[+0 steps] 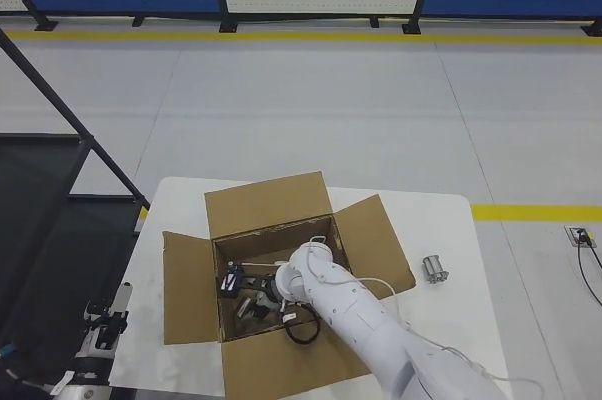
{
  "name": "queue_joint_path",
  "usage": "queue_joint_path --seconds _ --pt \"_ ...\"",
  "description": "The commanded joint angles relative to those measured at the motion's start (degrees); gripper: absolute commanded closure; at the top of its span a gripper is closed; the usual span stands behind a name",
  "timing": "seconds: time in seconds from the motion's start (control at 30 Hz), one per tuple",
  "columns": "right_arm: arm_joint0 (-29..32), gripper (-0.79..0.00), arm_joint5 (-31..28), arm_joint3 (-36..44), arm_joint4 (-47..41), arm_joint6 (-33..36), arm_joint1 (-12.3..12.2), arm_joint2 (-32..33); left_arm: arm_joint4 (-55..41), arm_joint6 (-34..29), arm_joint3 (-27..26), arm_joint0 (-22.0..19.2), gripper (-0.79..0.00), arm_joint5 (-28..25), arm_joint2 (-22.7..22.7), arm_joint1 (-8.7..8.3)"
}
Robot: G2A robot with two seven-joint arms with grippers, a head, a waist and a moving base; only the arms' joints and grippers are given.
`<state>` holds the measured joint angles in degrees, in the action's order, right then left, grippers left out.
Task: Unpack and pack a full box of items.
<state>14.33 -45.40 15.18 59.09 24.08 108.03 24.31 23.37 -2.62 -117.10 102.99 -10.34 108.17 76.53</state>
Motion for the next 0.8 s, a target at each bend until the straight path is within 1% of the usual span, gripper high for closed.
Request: queue_joint_path --seconds 0.0,0.1,0.17,0.23,0.33,0.37,0.43,0.5,0.67,0.73,0.77 --pt "0.04 -0.785 -0.84 0.12 0.72 -0.81 0.0 -0.17 0.0 0.0 0.0 0.0 -0.785 0.0 0.0 0.0" --pt "0.11 -0.782 -1.58 0.09 1.65 -1.79 0.1 -0.39 0.0 0.0 0.0 0.0 -0.785 0.0 0.0 0.0" --pt "0.23 -0.727 -2.25 0.02 1.76 -2.45 0.24 -0.37 0.0 0.0 0.0 0.0 -0.785 0.0 0.0 0.0" --pt "0.37 -0.696 -2.5 -0.14 2.07 -3.26 0.4 -0.42 0.0 0.0 0.0 0.0 -0.785 0.0 0.0 0.0" --pt "0.8 -0.643 -0.97 -0.29 2.21 -4.37 0.81 -0.36 0.0 0.0 0.0 0.0 -0.785 0.0 0.0 0.0" --pt "0.94 -0.643 0.02 -0.45 2.08 -4.75 0.95 -0.25 0.0 0.0 0.0 0.0 -0.785 0.0 0.0 0.0" --pt "1.24 -0.683 1.19 -0.63 1.75 -5.67 1.22 0.0 0.0 0.0 0.0 0.0 -0.785 0.0 0.0 0.0" --pt "1.39 -0.785 1.7 -0.99 1.54 -6.23 1.44 0.19 0.0 0.0 0.0 0.0 -0.785 0.0 0.0 0.0" --pt "1.44 -0.779 2.42 -2.02 0.88 -5.01 2.06 0.6 0.0 0.0 0.0 0.0 -0.785 0.0 0.0 0.0" --pt "1.45 -0.533 3.25 -2.38 0.6 -4.36 2.3 0.78 0.0 0.0 0.0 0.0 -0.785 0.0 0.0 0.0" --pt "1.47 -0.459 3.63 -2.53 0.4 -4.08 2.41 0.91 0.0 0.0 0.0 0.0 -0.785 0.0 0.0 0.0"
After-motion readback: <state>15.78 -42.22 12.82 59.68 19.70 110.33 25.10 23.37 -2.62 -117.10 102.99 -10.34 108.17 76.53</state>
